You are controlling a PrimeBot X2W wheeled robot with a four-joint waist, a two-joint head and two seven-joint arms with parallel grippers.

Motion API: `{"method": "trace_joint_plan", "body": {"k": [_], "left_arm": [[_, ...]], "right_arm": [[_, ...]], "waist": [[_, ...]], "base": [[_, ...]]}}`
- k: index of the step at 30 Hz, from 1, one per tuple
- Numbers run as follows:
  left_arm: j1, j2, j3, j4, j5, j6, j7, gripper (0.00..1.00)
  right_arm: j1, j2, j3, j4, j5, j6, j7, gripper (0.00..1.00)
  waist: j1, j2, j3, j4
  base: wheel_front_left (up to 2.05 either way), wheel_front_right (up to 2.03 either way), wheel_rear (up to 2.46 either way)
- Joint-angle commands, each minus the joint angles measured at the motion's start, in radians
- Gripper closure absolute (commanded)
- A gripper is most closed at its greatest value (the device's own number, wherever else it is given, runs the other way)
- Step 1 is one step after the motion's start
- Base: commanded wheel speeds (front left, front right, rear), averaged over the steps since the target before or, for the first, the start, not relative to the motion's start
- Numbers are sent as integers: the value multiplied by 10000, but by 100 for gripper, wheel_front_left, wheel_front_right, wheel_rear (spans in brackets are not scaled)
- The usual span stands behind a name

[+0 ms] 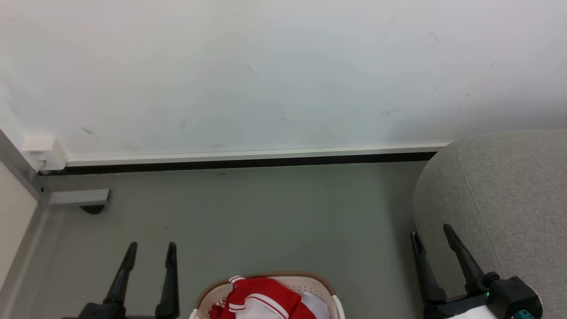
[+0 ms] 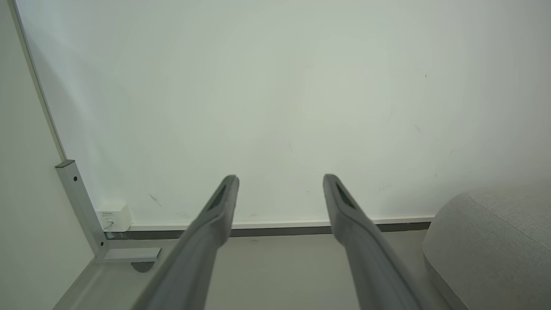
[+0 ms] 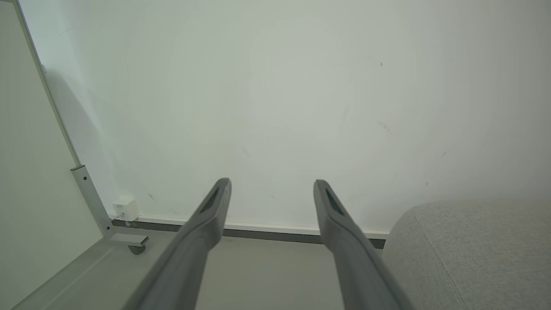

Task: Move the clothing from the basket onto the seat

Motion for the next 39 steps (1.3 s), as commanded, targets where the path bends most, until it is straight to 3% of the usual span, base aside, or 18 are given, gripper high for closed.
{"method": "trace_joint_plan", "body": {"k": [1,8,19,31,39], "left_arm": [[26,18,39,46,3,-43,-7,0],[-90,17,78,47,-81,-47,-7,0],[-572,17,-234,674,22,-422,-7,0],[-2075,359,-1042,2851,203,-934,-7,0],[-3606,881,-2125,5152,332,-1151,59,0]], "right_arm": [[-72,-59,-12,1,69,-21,-36,0],[-177,-59,-18,-44,69,-21,-34,0],[-519,-55,-179,-242,12,-21,-34,0],[-1255,-50,-561,-585,7,-21,-34,0],[-1729,-44,-835,-973,-104,-21,-34,0]], "waist": [[0,0,15,-17],[0,0,168,-250],[0,0,1065,-718],[0,0,2688,-1299],[0,0,3882,-1598]], "base": [[0,0,0],[0,0,0],[0,0,0],[0,0,0],[0,0,0]]}}
